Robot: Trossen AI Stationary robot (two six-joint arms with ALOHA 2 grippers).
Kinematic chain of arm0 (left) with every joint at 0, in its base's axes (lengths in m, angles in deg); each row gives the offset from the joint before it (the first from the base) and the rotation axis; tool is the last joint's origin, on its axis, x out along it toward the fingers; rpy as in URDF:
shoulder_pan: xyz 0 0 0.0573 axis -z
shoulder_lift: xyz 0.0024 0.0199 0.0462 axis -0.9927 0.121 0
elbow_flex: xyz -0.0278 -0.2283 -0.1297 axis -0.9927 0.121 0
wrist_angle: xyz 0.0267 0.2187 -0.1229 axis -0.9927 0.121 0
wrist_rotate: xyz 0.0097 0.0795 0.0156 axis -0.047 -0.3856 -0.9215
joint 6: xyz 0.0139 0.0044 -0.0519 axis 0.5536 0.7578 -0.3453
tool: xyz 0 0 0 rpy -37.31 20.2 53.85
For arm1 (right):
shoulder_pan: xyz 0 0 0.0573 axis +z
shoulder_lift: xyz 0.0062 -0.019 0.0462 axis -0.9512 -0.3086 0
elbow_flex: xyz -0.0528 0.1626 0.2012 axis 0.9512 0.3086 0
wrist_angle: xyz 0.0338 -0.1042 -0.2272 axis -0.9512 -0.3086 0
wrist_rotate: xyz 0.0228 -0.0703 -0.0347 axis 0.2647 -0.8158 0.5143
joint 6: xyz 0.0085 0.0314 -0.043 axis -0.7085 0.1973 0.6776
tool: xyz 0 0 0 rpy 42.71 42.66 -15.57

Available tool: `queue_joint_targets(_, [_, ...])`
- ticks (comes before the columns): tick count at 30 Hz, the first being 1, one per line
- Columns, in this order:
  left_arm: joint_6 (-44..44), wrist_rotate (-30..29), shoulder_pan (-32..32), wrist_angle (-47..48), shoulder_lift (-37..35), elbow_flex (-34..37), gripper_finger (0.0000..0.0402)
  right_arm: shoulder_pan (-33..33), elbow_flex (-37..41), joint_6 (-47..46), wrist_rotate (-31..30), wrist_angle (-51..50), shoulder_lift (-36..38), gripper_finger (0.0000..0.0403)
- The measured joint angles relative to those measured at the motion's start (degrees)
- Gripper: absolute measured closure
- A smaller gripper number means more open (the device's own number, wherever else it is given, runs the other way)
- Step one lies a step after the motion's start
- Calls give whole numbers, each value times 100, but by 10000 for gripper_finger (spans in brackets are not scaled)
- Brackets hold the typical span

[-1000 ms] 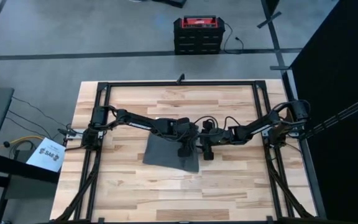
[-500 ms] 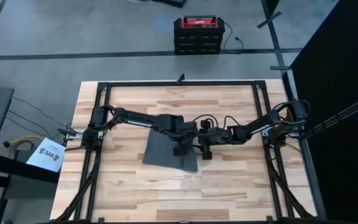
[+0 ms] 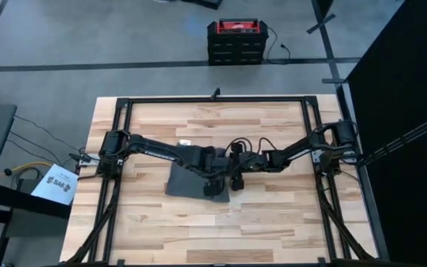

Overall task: Roll towel
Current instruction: Roll the gray towel

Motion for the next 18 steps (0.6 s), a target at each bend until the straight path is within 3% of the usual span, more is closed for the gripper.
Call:
queue_joint_targets(10, [-776,-457,633,214,-20,0,121,-8,-483,118,10,-123,-104,210])
queue_joint_targets(18, [-1713,-890,1145,401,-72,13,121,-83,-1095,113,195,-130,-922,210])
